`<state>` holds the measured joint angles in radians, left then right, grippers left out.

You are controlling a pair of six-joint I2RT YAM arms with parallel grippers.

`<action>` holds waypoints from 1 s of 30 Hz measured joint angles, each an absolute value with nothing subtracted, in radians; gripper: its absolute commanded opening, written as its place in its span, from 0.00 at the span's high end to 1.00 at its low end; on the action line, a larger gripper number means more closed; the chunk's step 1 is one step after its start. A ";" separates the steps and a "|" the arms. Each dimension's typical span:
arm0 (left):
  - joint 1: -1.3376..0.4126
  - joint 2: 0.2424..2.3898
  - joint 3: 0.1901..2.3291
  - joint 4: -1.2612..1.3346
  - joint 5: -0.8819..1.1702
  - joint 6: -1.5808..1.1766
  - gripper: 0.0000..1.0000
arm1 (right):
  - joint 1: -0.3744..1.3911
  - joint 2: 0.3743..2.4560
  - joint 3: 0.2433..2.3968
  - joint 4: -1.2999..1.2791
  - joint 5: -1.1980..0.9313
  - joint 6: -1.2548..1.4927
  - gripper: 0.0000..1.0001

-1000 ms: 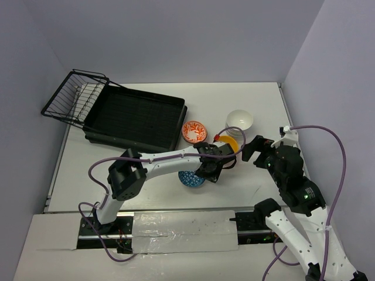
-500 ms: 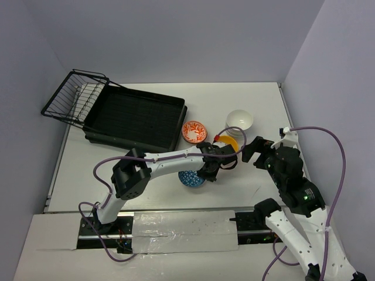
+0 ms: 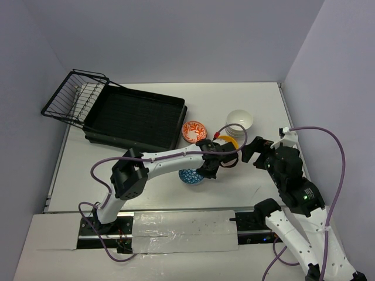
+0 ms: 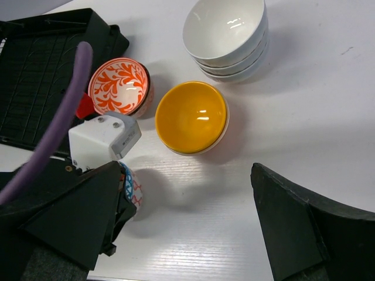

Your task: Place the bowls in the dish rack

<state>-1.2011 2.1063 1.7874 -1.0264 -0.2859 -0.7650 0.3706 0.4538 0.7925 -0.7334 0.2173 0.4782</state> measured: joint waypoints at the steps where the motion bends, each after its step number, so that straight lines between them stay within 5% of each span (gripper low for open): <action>1: -1.201 2.103 1.792 -1.029 -0.285 -0.765 1.00 | 0.371 0.454 0.793 -0.733 0.217 0.478 0.00; 9: -1.157 1.995 1.897 -1.000 -0.192 -0.752 1.00 | 0.371 0.469 0.829 -0.733 0.221 0.455 0.00; 17: -0.867 1.740 1.897 -0.788 -0.021 -0.776 1.00 | 0.371 0.469 0.900 -0.710 0.223 0.408 0.00; 30: -0.410 1.597 1.507 -0.091 0.051 -1.031 1.00 | 0.371 0.471 0.910 -0.681 0.259 0.365 0.00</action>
